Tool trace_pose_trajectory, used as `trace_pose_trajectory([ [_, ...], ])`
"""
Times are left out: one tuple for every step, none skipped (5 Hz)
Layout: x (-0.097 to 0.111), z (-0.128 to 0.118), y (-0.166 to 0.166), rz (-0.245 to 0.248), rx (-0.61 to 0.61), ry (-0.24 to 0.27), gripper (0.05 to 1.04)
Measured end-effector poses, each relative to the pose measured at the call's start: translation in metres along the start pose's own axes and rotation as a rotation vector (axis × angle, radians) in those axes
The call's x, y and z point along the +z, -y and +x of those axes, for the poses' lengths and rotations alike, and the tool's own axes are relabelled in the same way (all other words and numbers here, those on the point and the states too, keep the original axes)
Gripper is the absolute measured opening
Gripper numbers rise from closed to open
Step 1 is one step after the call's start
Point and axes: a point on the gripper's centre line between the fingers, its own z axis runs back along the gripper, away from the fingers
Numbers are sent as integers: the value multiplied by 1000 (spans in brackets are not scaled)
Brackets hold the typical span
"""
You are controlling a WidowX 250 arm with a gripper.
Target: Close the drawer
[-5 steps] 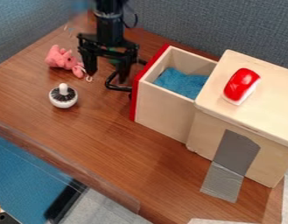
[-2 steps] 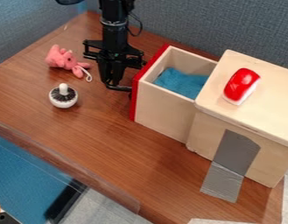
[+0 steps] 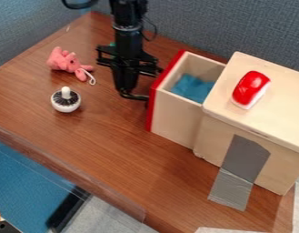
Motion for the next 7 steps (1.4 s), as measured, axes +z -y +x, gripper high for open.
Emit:
trace_pose_trajectory([
  [1, -4, 29, -21, -69, 12, 116],
  [0, -6, 48, -41, -110, 10, 115],
  [-1, -7, 71, -59, -166, 1, 115],
  [-6, -6, 79, -62, -182, -17, 115],
  [-7, -6, 79, -62, -184, -20, 141],
  [-6, -6, 80, -38, -174, -12, 370],
  [12, -8, 74, 10, -150, 45, 652],
])
